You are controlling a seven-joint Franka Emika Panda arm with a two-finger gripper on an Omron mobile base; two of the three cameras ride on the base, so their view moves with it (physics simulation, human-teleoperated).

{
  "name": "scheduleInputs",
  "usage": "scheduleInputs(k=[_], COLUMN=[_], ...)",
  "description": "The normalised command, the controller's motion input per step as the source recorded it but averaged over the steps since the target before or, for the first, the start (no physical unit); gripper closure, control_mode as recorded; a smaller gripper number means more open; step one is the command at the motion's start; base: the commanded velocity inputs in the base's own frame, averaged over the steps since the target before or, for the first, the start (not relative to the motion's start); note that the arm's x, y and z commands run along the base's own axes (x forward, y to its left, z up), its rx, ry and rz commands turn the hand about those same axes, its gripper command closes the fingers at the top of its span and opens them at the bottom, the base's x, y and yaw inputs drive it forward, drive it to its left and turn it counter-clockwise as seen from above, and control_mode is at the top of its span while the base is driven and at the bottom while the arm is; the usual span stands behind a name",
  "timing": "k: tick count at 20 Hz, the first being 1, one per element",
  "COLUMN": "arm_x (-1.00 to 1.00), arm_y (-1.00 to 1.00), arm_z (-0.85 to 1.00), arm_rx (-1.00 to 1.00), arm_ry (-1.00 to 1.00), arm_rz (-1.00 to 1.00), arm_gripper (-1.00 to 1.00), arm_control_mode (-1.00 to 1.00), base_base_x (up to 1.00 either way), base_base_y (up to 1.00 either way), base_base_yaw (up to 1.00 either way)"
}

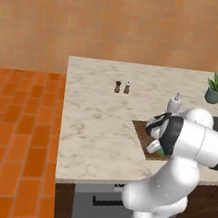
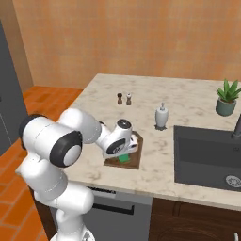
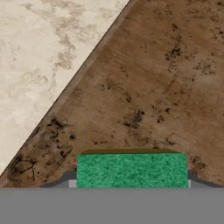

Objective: Pick up the sponge from the counter and clean the cutting board by briefly scrubbing or pressing down on the cutting board. Once finished, release the sponge.

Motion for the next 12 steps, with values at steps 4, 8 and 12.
scheduleInputs(k=[4, 8, 12], arm_x=[-0.53, 0.20, 0.66], arm_y=[-0.34, -0.29, -0.29], arm_z=[-0.26, -0.13, 0.00], arm_rx=[0.02, 0.02, 0.02], arm_ry=[-0.03, -0.01, 0.00], arm_rz=[0.00, 0.17, 0.29], arm_gripper=[1.00, 1.00, 1.00], arm_control_mode=[-1.00, -1.00, -1.00], base_base_x=[0.00, 0.00, 0.00], base_base_y=[0.00, 0.00, 0.00], base_base_yaw=[0.00, 0.00, 0.00])
